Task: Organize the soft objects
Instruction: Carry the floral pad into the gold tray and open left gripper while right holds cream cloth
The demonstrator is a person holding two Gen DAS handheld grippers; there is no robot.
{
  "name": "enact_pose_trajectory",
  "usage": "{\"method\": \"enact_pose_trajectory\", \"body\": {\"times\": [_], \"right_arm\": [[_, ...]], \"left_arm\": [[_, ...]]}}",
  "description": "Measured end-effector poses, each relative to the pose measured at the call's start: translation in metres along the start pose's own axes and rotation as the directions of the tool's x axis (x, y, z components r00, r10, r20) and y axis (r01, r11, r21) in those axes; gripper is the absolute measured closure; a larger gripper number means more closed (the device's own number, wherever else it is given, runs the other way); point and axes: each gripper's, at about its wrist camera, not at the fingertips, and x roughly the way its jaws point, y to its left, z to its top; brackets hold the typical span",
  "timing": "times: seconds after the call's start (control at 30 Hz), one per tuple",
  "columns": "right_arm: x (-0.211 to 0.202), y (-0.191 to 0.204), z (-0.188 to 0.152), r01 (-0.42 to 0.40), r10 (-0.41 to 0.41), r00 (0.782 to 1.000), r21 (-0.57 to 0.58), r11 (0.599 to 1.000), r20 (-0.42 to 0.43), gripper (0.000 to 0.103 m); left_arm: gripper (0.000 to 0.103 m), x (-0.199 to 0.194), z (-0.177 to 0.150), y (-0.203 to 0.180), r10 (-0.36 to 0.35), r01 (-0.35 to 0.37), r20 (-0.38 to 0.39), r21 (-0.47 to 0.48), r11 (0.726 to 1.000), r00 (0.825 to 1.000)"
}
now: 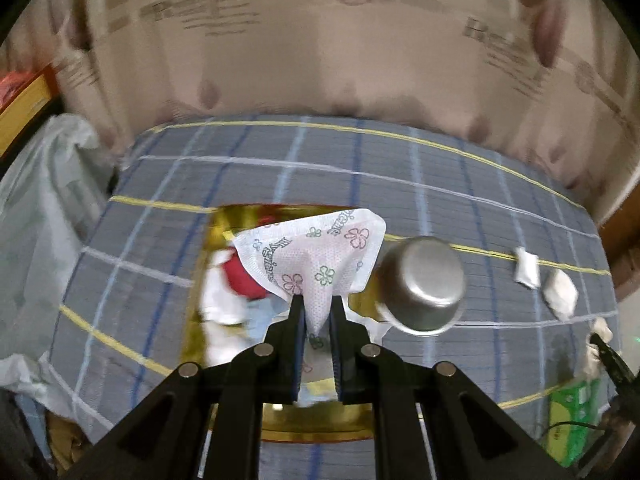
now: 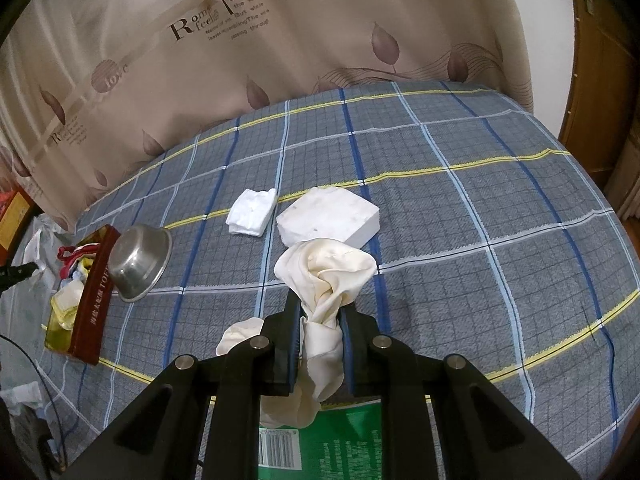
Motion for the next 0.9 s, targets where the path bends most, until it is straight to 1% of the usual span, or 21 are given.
{"method": "enact_pose_trajectory", "body": {"times": [0.07, 0.17, 0.33, 0.53, 0.6, 0.9], "right_arm": [[0.000, 0.000, 0.000, 0.001, -0.001, 1.000, 0.001, 1.000, 0.001, 0.086], [0.000, 0.001, -0.001, 0.003, -0.003, 1.000, 0.001, 1.000, 0.002, 0.086], [0.001, 0.001, -0.002, 0.005, -0.005, 1.000, 0.000, 1.000, -0.002, 0.086], [0.003, 0.002, -0.003, 0.009, -0.009, 1.000, -0.003, 1.000, -0.005, 0.086], [0.003, 0.002, -0.003, 0.009, -0.009, 1.000, -0.002, 1.000, -0.005, 0.086], [0.003, 0.003, -0.003, 0.009, -0.009, 1.000, 0.000, 1.000, -0.005, 0.086]], "left_arm": [[0.092, 0.002, -0.002, 0.019, 0.030, -0.030, -0.006, -0.025, 0.999, 1.000], [0.092, 0.007, -0.005, 0.040, 0.053, -0.054, -0.022, -0.055, 0.997, 0.998], [0.092, 0.018, -0.016, 0.062, 0.075, -0.079, -0.056, -0.066, 0.995, 0.996], [0.092, 0.033, -0.028, 0.073, 0.083, -0.090, -0.089, -0.078, 0.993, 0.993], [0.092, 0.037, -0.032, 0.075, 0.074, -0.082, -0.099, -0.080, 0.993, 0.992], [0.091, 0.053, -0.047, 0.072, 0.074, -0.083, -0.133, -0.066, 0.994, 0.988]]}}
